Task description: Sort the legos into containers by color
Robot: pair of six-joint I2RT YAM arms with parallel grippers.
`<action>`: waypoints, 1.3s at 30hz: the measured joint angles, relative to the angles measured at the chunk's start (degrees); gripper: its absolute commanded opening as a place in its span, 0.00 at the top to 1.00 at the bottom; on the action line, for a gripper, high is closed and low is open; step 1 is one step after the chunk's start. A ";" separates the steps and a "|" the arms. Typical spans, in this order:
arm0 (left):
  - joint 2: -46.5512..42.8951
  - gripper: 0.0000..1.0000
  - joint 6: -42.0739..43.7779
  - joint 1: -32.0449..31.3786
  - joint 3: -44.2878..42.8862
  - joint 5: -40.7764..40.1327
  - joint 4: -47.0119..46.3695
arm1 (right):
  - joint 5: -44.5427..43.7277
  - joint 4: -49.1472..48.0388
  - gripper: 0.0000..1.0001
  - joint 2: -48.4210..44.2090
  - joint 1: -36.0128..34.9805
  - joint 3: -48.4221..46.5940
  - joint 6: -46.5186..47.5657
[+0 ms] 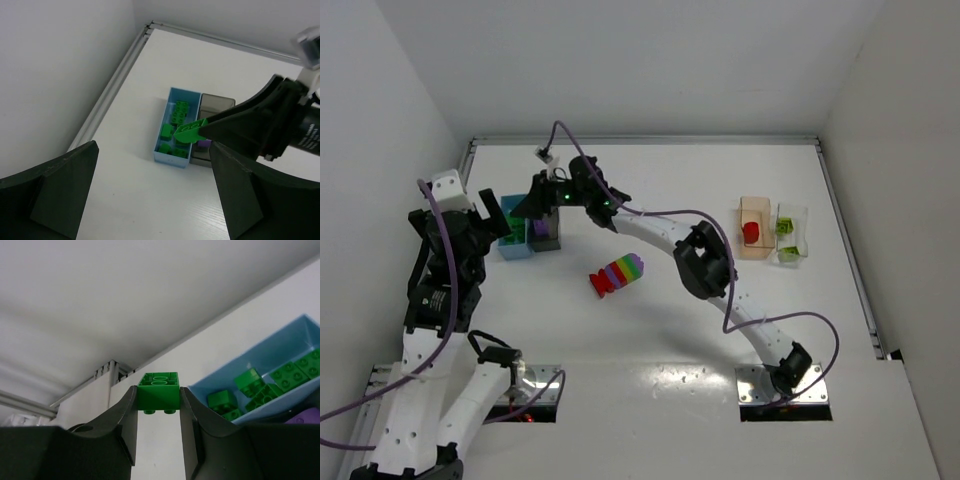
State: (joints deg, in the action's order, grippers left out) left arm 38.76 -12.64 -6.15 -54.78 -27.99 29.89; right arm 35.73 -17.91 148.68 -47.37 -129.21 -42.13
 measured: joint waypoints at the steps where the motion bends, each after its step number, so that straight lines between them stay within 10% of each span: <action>1: 0.00 0.00 -0.13 0.13 -0.04 -0.09 0.24 | -0.37 -0.17 1.00 1.25 -0.20 -0.50 -0.24; 13: 0.39 0.00 -0.96 0.37 -0.57 0.57 1.77 | -6.67 -0.55 0.97 9.64 -1.88 -4.37 -0.92; 23: 0.63 0.00 -1.01 0.37 -0.57 2.12 1.77 | -8.96 0.13 0.40 10.75 -2.34 -5.33 1.77; 33: 0.59 0.00 -1.42 0.96 -0.55 5.99 1.84 | -8.02 1.29 0.38 9.75 -2.14 -4.55 4.63; 39: 0.50 0.00 -1.20 0.98 0.09 11.74 1.90 | -7.93 8.09 0.36 -5.84 1.86 9.70 8.11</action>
State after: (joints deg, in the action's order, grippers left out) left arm 39.27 -13.85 -5.17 -54.70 -16.25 31.79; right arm 27.79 -9.82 142.85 -45.52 -119.50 -34.02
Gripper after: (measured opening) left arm 0.997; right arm 0.624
